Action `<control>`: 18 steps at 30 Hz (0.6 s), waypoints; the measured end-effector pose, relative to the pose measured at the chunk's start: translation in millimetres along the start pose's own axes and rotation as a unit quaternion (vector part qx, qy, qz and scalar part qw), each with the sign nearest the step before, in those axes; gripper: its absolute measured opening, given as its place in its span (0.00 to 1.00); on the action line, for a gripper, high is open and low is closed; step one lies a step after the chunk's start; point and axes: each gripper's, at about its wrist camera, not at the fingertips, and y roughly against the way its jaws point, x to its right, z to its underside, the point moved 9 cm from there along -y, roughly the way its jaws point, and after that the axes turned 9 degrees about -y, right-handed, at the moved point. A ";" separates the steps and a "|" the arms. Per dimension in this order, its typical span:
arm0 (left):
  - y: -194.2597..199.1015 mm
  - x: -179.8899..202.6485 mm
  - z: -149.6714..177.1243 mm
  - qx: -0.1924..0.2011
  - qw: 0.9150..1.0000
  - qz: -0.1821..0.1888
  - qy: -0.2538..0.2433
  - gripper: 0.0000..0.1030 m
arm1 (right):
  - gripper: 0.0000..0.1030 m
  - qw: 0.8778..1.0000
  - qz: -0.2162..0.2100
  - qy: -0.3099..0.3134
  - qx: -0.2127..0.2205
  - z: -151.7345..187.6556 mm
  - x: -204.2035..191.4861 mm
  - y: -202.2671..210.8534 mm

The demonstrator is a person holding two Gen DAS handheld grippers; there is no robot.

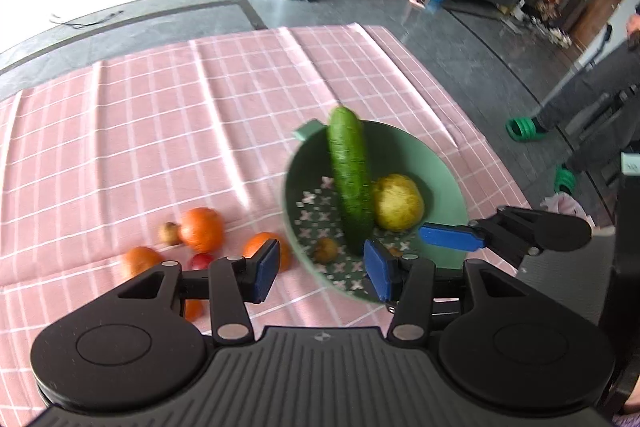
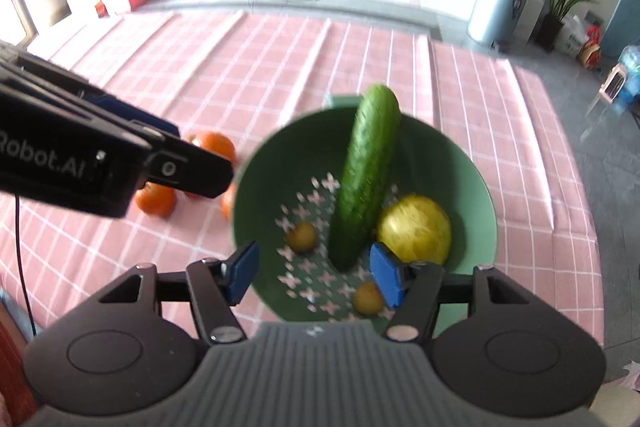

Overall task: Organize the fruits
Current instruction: 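Withdraw both open grippers from the colander toward the oranges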

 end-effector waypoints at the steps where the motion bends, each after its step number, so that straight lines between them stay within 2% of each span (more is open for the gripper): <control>1: 3.5 -5.7 1.8 0.003 1.000 -0.006 0.005 0.56 | 0.58 1.000 -0.001 -0.002 0.009 -0.8 -4.2 1.5; 9: 28.9 -54.4 26.7 0.022 0.998 -0.063 0.015 0.56 | 0.58 0.997 -0.010 -0.018 0.078 1.6 -52.0 13.6; 18: 37.8 -86.1 59.0 0.038 0.997 -0.067 0.019 0.56 | 0.58 0.993 -0.023 -0.056 0.100 17.9 -98.0 3.7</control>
